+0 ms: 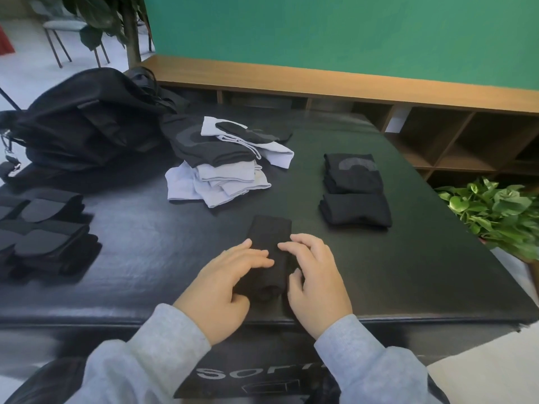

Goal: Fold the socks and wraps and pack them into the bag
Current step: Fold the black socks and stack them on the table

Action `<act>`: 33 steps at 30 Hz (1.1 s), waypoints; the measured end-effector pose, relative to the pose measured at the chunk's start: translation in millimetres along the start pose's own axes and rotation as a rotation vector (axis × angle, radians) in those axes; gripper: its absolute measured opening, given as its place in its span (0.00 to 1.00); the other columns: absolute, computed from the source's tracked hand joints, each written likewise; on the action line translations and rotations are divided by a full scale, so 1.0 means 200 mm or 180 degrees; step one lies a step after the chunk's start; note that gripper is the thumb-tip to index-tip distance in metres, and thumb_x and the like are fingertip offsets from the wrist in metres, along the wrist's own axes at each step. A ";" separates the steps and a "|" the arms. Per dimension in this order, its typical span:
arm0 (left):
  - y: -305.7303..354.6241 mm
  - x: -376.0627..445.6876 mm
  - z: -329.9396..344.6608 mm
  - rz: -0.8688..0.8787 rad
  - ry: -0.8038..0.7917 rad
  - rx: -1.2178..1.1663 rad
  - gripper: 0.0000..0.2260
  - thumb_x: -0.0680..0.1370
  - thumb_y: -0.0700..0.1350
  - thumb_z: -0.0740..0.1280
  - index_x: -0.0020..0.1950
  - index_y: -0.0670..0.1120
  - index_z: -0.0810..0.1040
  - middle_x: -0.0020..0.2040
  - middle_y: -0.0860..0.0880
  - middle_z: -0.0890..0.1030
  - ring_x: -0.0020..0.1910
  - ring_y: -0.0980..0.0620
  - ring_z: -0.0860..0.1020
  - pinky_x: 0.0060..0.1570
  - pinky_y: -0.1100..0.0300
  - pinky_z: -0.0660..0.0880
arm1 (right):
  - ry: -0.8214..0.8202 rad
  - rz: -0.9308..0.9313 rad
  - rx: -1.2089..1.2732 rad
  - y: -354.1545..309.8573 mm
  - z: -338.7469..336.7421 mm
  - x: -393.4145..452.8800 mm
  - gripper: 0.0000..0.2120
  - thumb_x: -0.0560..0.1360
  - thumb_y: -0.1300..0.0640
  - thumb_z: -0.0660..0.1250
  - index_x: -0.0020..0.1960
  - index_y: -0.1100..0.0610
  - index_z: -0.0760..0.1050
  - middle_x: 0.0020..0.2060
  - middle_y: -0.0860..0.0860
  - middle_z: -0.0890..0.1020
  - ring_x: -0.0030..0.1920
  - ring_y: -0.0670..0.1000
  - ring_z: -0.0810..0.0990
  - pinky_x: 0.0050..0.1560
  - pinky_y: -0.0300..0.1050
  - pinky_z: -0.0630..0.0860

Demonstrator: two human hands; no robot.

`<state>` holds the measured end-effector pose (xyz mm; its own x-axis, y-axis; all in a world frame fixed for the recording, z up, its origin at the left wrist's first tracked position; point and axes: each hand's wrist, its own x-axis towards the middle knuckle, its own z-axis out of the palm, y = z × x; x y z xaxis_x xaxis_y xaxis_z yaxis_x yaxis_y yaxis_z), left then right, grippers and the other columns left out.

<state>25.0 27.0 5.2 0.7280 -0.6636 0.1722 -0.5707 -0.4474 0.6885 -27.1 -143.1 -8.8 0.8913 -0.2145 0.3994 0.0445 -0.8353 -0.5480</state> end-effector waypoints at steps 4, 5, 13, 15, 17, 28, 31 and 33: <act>-0.01 0.00 0.01 -0.0042 -0.0151 0.0209 0.27 0.72 0.41 0.60 0.64 0.65 0.61 0.66 0.73 0.57 0.69 0.74 0.45 0.68 0.73 0.46 | -0.0138 -0.0357 -0.0315 -0.01 -0.01 0.01 0.24 0.63 0.63 0.61 0.58 0.48 0.74 0.64 0.45 0.72 0.68 0.47 0.64 0.65 0.40 0.57; -0.02 0.00 0.02 -0.0026 -0.0121 0.0246 0.25 0.74 0.41 0.62 0.65 0.64 0.61 0.66 0.73 0.56 0.69 0.74 0.45 0.67 0.74 0.46 | -0.0205 -0.0396 -0.0375 -0.01 -0.01 0.00 0.23 0.64 0.60 0.61 0.58 0.48 0.74 0.65 0.44 0.72 0.68 0.47 0.63 0.66 0.40 0.56; -0.05 0.00 0.00 -0.0105 -0.0043 -0.0065 0.34 0.69 0.31 0.60 0.62 0.67 0.60 0.67 0.70 0.59 0.71 0.71 0.48 0.65 0.78 0.48 | -0.0496 -0.0144 -0.0195 0.00 -0.01 0.01 0.11 0.73 0.56 0.63 0.55 0.47 0.75 0.58 0.33 0.72 0.59 0.33 0.65 0.60 0.22 0.50; -0.05 0.00 0.00 -0.0105 -0.0019 -0.0014 0.34 0.70 0.31 0.60 0.63 0.67 0.61 0.67 0.70 0.59 0.71 0.71 0.48 0.66 0.77 0.47 | -0.0391 -0.0161 0.0002 0.00 -0.01 0.01 0.12 0.72 0.56 0.58 0.53 0.48 0.76 0.57 0.33 0.73 0.60 0.32 0.65 0.61 0.23 0.53; -0.04 0.00 0.00 -0.0059 -0.0071 0.0138 0.28 0.75 0.36 0.61 0.65 0.65 0.63 0.68 0.71 0.58 0.70 0.72 0.46 0.68 0.74 0.46 | -0.0358 -0.0155 0.0258 0.00 -0.01 0.00 0.15 0.72 0.54 0.54 0.52 0.50 0.76 0.57 0.34 0.73 0.62 0.29 0.62 0.63 0.26 0.54; -0.05 -0.03 -0.02 -0.0553 0.0154 -0.0847 0.27 0.73 0.34 0.60 0.61 0.65 0.71 0.63 0.67 0.72 0.65 0.69 0.65 0.69 0.60 0.62 | -0.0131 -0.0486 -0.0269 -0.05 -0.03 -0.01 0.16 0.75 0.43 0.54 0.41 0.49 0.77 0.48 0.39 0.81 0.54 0.40 0.75 0.60 0.35 0.60; -0.06 -0.03 -0.02 -0.0617 0.0349 -0.1060 0.28 0.73 0.32 0.61 0.59 0.65 0.74 0.61 0.64 0.75 0.65 0.64 0.69 0.68 0.56 0.64 | -0.0462 -0.0134 -0.0792 -0.14 -0.05 0.03 0.24 0.72 0.35 0.45 0.43 0.50 0.72 0.44 0.42 0.78 0.49 0.45 0.74 0.53 0.40 0.59; -0.07 -0.03 -0.02 -0.0678 0.0624 -0.1442 0.24 0.72 0.34 0.60 0.57 0.61 0.76 0.58 0.60 0.78 0.62 0.61 0.73 0.67 0.55 0.66 | -0.0582 -0.0058 -0.0985 -0.19 -0.03 0.06 0.25 0.70 0.34 0.46 0.52 0.49 0.71 0.48 0.43 0.75 0.52 0.48 0.72 0.55 0.44 0.60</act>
<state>29.6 38.7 -2.3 0.8919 -0.4425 0.0939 -0.2130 -0.2276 0.9502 -20.6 -117.9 21.3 0.9589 -0.1273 0.2537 -0.0524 -0.9579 -0.2824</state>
